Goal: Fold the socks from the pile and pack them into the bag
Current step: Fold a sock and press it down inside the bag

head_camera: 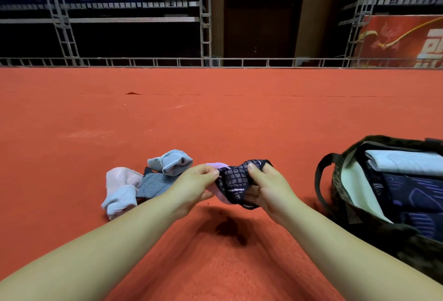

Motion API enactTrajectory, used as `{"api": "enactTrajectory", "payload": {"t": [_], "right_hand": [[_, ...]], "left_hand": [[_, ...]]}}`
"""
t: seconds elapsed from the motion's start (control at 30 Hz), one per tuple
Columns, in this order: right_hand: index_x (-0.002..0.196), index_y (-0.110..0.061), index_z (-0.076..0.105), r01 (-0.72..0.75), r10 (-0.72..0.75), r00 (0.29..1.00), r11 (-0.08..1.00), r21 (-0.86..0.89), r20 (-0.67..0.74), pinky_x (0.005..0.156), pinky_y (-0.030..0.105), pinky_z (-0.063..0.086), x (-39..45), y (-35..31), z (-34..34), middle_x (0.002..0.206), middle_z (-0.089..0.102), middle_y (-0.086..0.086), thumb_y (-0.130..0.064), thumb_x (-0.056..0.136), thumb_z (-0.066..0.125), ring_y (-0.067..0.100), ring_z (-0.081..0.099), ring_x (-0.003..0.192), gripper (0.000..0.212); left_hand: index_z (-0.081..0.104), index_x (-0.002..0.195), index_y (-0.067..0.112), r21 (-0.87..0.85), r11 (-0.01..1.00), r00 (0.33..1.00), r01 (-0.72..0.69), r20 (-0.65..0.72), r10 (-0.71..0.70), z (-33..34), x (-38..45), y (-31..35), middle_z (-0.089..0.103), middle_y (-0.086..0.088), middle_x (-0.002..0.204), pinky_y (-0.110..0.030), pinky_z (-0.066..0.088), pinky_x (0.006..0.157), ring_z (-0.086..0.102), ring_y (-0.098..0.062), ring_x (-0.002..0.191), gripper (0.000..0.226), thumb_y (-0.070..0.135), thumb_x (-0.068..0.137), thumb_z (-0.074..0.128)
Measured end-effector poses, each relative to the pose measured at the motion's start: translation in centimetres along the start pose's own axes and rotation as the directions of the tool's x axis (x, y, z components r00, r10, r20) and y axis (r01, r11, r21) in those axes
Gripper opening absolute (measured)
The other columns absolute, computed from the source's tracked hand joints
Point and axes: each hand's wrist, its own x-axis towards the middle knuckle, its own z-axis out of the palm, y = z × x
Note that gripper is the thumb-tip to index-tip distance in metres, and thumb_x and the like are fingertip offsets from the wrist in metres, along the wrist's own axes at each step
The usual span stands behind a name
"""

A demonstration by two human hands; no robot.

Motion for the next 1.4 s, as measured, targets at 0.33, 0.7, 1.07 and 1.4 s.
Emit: {"api": "enactTrajectory", "payload": {"t": [0.33,0.7,1.07,1.4], "right_hand": [[0.087,-0.006,0.053,0.004,0.008,0.941,0.999,0.036,-0.338,0.046,0.024,0.052,2.2,1.8,-4.8,0.058,0.060,0.002,-0.017,0.100,0.045,0.010,0.057,0.045,0.019],[0.103,-0.010,0.065,0.121,-0.108,0.990,0.982,-0.147,0.093,0.079,0.025,0.053,1.3,3.6,-3.5,0.097,0.073,0.002,-0.020,0.080,0.071,0.011,0.067,0.087,0.026],[0.086,-0.012,0.066,0.011,-0.098,0.895,0.980,-0.197,-0.435,0.085,0.046,0.052,6.2,7.2,-8.0,0.092,0.072,0.015,-0.023,0.095,0.053,0.030,0.067,0.085,0.019],[0.096,-0.005,0.061,0.142,0.047,0.903,0.905,0.400,-0.428,0.081,0.044,0.054,8.5,8.6,-8.0,0.088,0.070,0.015,-0.030,0.097,0.049,0.031,0.066,0.083,0.028]], "left_hand": [[0.052,0.113,0.005,-0.452,0.889,0.995,0.076,-0.028,-0.099,0.3,2.0,-1.5,0.064,-0.010,0.083,-0.026,0.055,0.051,0.066,-0.016,0.060,0.020,0.014,0.101,0.038],[0.044,0.098,0.017,-0.689,0.722,0.972,-0.062,-0.206,-0.113,2.1,4.1,-2.6,0.061,-0.006,0.069,-0.028,0.044,0.051,0.060,-0.018,0.051,0.015,0.006,0.100,0.035],[0.054,0.092,0.017,-0.586,0.810,0.937,-0.010,-0.288,-0.198,2.4,7.8,-6.2,0.054,-0.007,0.075,-0.029,0.047,0.057,0.053,-0.017,0.062,0.017,0.009,0.100,0.041],[0.014,0.148,0.022,-0.201,0.976,0.996,-0.087,-0.044,0.079,3.4,7.9,-9.1,0.061,0.002,0.082,-0.019,0.045,0.065,0.059,-0.005,0.070,0.083,0.004,0.085,0.065]]}}
